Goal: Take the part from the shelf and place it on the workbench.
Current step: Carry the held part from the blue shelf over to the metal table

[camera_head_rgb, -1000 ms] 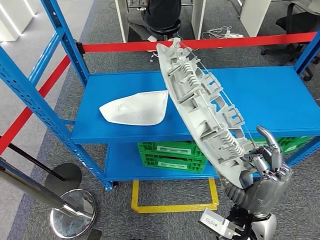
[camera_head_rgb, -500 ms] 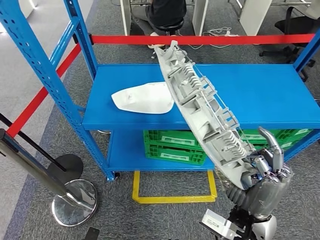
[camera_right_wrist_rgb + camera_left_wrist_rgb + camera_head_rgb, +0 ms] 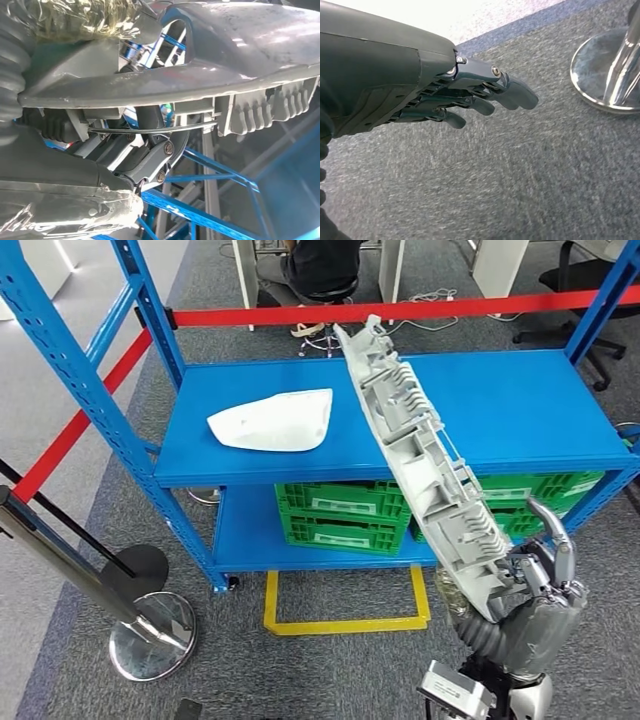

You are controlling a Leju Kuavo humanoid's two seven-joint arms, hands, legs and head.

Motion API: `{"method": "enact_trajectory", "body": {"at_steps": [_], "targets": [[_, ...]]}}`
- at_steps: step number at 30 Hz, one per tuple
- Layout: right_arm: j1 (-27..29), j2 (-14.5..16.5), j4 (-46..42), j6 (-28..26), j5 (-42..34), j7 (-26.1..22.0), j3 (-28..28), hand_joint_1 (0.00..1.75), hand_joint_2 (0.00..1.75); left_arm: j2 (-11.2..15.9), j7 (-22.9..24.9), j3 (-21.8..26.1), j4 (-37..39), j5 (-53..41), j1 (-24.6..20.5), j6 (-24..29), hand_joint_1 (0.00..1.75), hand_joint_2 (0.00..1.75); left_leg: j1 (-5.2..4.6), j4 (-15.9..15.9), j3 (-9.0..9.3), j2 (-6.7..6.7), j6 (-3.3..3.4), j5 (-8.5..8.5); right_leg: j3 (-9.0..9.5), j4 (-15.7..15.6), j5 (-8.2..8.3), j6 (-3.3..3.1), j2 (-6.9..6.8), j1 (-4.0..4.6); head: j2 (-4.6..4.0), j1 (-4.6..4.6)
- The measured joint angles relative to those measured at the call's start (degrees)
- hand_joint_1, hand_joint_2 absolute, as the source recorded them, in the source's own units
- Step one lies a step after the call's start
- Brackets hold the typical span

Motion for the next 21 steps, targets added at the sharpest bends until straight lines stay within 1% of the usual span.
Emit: {"method": "enact_trajectory", "body": {"at_steps": [1, 2, 3, 4, 5, 6, 8, 9, 10, 11, 12, 13, 14, 15, 16, 17, 18, 19, 20, 21], "targets": [[0.2, 0.0, 0.0, 0.0, -0.1, 0.0, 0.0, 1.75, 1.75, 0.0, 0.0, 0.0, 0.0, 0.0, 0.0, 0.0, 0.0, 1.75, 0.02, -0.4, 0.74, 0.0, 0.03, 0.87, -0.24, 0.2, 0.1, 0.04, 0.09, 0.01, 0.0, 0.0], [0.4, 0.0, 0.0, 0.0, -0.2, 0.1, 0.0, 1.75, 1.75, 0.0, 0.0, 0.0, 0.0, 0.0, 0.1, 0.0, 0.0, 1.75, 0.03, -3.1, 2.5, -0.02, 0.16, 2.68, -0.4, 0.5, 0.11, 0.11, 0.19, 0.01, 0.0, 0.0], [0.5, 0.0, 0.0, 0.0, -0.2, 0.1, 0.0, 1.75, 1.75, 0.0, 0.0, 0.0, 0.0, 0.0, 0.1, 0.0, 0.0, 1.75, 0.04, -7.0, 4.67, -0.14, 0.39, 4.62, -0.5, 0.7, 0.05, 0.22, 0.29, 0.01, 0.0, -0.01], [0.5, 0.0, 0.0, 0.0, -0.2, 0.1, 0.0, 1.75, 1.75, 0.0, 0.0, 0.0, 0.0, 0.0, 0.1, 0.0, 0.0, 1.75, 0.01, -10.7, 6.73, -0.39, 0.68, 5.94, -0.76, 0.9, -0.03, 0.39, 0.39, 0.07, 0.0, 0.01], [0.5, 0.0, 0.0, 0.0, -0.3, 0.1, 0.0, 1.75, 1.75, 0.1, 0.0, 0.1, 0.0, 0.0, 0.1, 0.0, 0.0, 1.75, -0.04, -13.3, 8.09, -0.6, 0.96, 6.67, -0.99, 1.1, -0.05, 0.63, 0.52, 0.12, 0.0, 0.01], [0.6, 0.0, 0.0, 0.0, -0.3, 0.1, 0.0, 1.75, 1.75, 0.1, 0.0, 0.2, 0.0, 0.0, 0.1, 0.0, 0.0, 1.75, -0.11, -14.8, 8.7, -0.78, 1.24, 6.69, -1.26, 1.3, -0.04, 0.9, 0.64, 0.17, 0.0, 0.01], [0.7, 0.0, -0.2, 0.0, -0.5, 0.2, 0.0, 1.75, 1.75, 0.1, 0.0, 0.4, 0.0, 0.0, 0.0, 0.0, 0.0, 1.75, -0.1, -15.6, 8.63, -0.73, 1.79, 6.27, -1.72, 1.4, 0.13, 1.51, 0.82, 0.3, 0.0, 0.02], [0.8, 0.0, -0.3, 0.0, -0.7, 0.2, 0.0, 1.75, 1.75, 0.1, 0.0, 0.5, 0.0, 0.0, 0.0, 0.0, 0.0, 1.75, 0.04, -15.9, 8.58, -0.57, 2.12, 6.2, -2.03, 1.6, -0.08, 1.8, 0.84, 0.34, 0.0, 0.02], [0.9, 0.0, -0.4, -0.1, -0.8, 0.2, -0.1, 1.75, 1.75, 0.1, 0.0, 0.6, 0.0, 0.0, 0.0, 0.0, 0.0, 1.75, 0.18, -16.2, 8.53, -0.42, 2.44, 6.24, -2.63, 2.5, -0.75, 2.07, 0.79, 0.36, 0.0, 0.16], [1.0, 0.0, -0.5, -0.1, -1.0, 0.1, -0.1, 1.75, 1.75, 0.0, 0.0, 0.7, 0.0, 0.0, 0.0, 0.1, 0.0, 1.75, 0.32, -16.4, 8.5, -0.26, 2.72, 6.38, -3.66, 4.5, -2.02, 2.32, 0.74, 0.36, 0.0, 0.33], [1.1, 0.0, -0.6, -0.1, -1.2, 0.1, -0.1, 1.75, 1.75, 0.0, 0.0, 0.8, 0.0, 0.0, 0.0, 0.1, 0.0, 1.75, 0.33, -16.5, 8.46, -0.04, 2.92, 6.48, -5.27, 7.9, -3.82, 2.52, 0.67, 0.28, 0.0, 0.47], [1.2, 0.0, -0.6, -0.1, -1.4, -0.1, -0.1, 1.75, 1.75, 0.0, -0.1, 0.9, 0.0, 0.0, 0.1, 0.1, 0.0, 1.75, 0.27, -16.5, 8.38, 0.16, 3.05, 6.52, -7.23, 12.0, -5.69, 2.69, 0.63, 0.24, 0.0, 0.63], [1.5, 0.0, -0.7, -0.1, -1.6, -0.2, -0.1, 1.75, 1.75, -0.1, -0.1, 1.0, 0.0, 0.0, 0.1, 0.1, 0.0, 1.75, 0.19, -16.5, 8.33, 0.41, 3.12, 6.55, -9.11, 15.9, -7.09, 2.81, 0.62, 0.21, 0.0, 0.67], [1.7, 0.0, -0.7, -0.1, -1.7, -0.3, -0.1, 1.75, 1.75, -0.1, -0.1, 1.0, 0.0, 0.0, 0.1, 0.1, 0.0, 1.75, 0.11, -16.4, 8.32, 0.67, 3.15, 6.57, -10.34, 18.3, -7.53, 2.86, 0.6, 0.21, 0.0, 0.66], [2.0, 0.0, -0.7, -0.1, -1.9, -0.4, -0.2, 1.75, 1.75, -0.2, 0.0, 1.0, 0.0, 0.0, 0.2, 0.1, 0.0, 1.75, 0.05, -16.4, 8.33, 0.9, 3.16, 6.58, -10.55, 18.5, -6.81, 2.83, 0.56, 0.21, 0.0, 0.68], [2.3, 0.0, -0.7, -0.1, -2.0, -0.4, -0.2, 1.75, 1.75, -0.2, 0.0, 1.0, 0.0, 0.0, 0.2, 0.1, 0.0, 1.75, 0.02, -16.4, 8.38, 1.12, 3.15, 6.57, -9.62, 16.3, -5.07, 2.74, 0.39, 0.21, 0.0, 0.68], [2.5, 0.0, -0.8, -0.1, -2.0, -0.5, -0.3, 1.75, 1.75, -0.3, 0.0, 1.1, 0.0, 0.0, 0.2, 0.0, 0.0, 1.75, -0.02, -16.4, 8.46, 1.34, 3.12, 6.56, -7.7, 12.2, -2.71, 2.61, -0.05, 0.22, 0.0, 0.68], [2.6, 0.0, -0.9, -0.1, -2.0, -0.5, -0.3, 1.75, 1.75, -0.3, -0.1, 1.1, 0.0, 0.0, 0.2, 0.0, 0.0, 1.75, -0.12, -16.4, 8.53, 1.55, 3.05, 6.54, -5.69, 8.0, -0.95, 2.49, -0.97, 0.32, 0.0, 0.68], [2.6, 0.0, -1.0, -0.1, -2.1, -0.6, -0.3, 1.75, 1.75, -0.3, -0.1, 1.1, 0.0, 0.0, 0.2, -0.1, 0.0, 1.75, -0.28, -16.3, 8.52, 1.75, 2.91, 6.52, -3.99, 4.5, 0.23, 2.28, -1.8, 0.46, 0.0, 0.68], [2.7, 0.0, -1.1, -0.1, -2.2, -0.6, -0.3, 1.75, 1.75, -0.3, -0.1, 1.1, 0.0, 0.0, 0.2, -0.2, 0.0, 1.75, -0.45, -16.2, 8.45, 2.01, 2.7, 6.54, -3.03, 2.5, 0.74, 2.06, -2.42, 0.6, 0.0, 0.64]]}}
